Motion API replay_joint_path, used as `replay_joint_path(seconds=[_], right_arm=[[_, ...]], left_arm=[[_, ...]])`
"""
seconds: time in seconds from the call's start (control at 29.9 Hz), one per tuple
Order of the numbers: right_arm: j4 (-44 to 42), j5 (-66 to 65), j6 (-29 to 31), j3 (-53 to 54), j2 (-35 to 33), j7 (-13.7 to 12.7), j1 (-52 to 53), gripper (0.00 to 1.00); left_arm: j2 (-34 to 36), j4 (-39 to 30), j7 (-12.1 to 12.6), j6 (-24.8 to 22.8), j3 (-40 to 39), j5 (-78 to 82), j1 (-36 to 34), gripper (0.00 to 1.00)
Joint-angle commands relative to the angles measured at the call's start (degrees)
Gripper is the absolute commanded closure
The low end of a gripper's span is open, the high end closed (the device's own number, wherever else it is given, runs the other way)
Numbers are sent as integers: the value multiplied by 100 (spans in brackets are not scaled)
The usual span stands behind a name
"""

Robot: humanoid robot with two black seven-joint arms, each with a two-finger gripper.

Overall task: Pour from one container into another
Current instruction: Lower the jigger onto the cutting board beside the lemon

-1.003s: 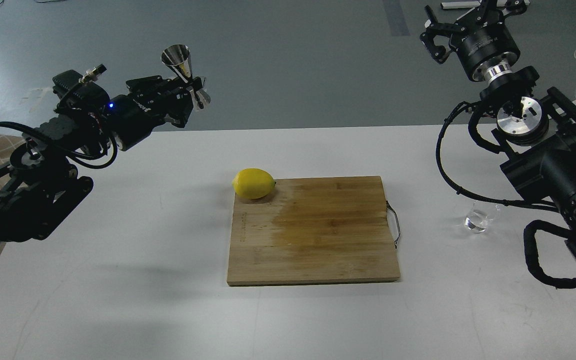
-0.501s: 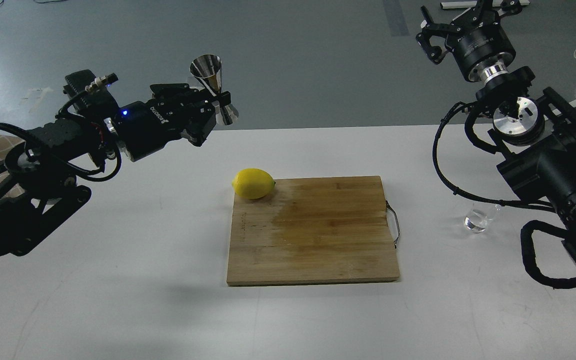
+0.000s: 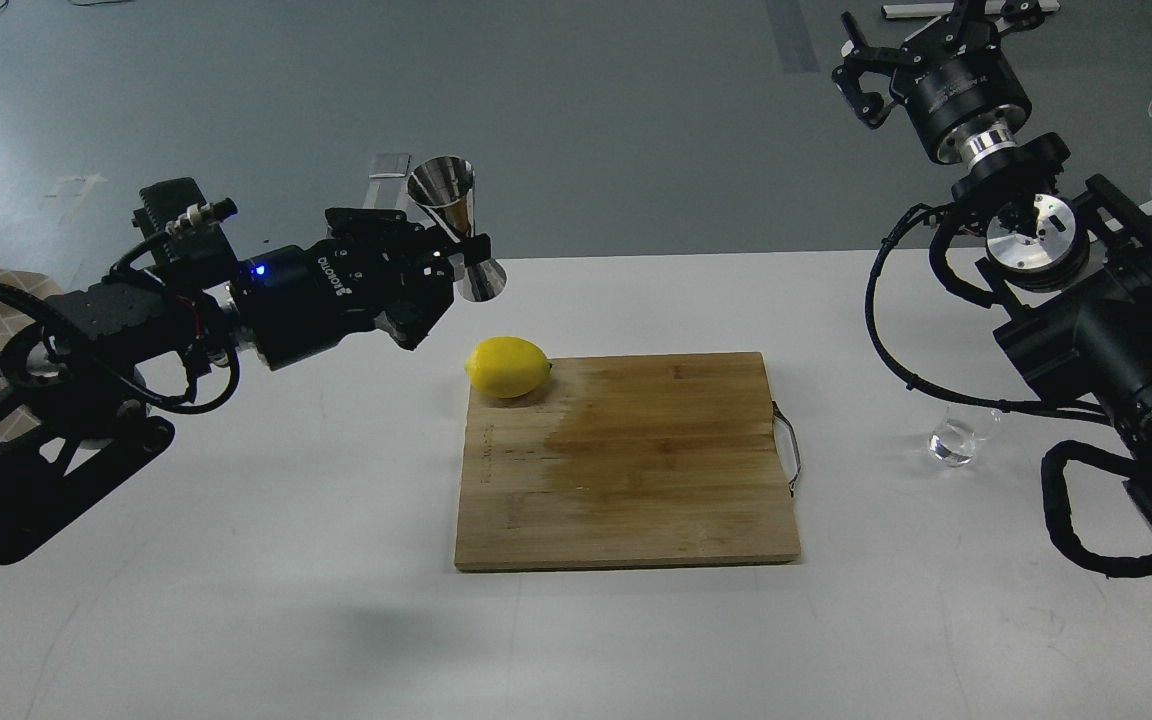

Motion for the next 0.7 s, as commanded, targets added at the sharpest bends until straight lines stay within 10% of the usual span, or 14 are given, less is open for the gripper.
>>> replay_joint_path(seconds=[0.0, 0.67], right_arm=[[8, 0, 0, 6, -4, -1, -1, 0], [8, 0, 0, -3, -13, -1, 8, 0]], left_arm=[[116, -267, 1, -11, -6, 6, 135, 100], [116, -470, 1, -46, -6, 830, 636, 100]])
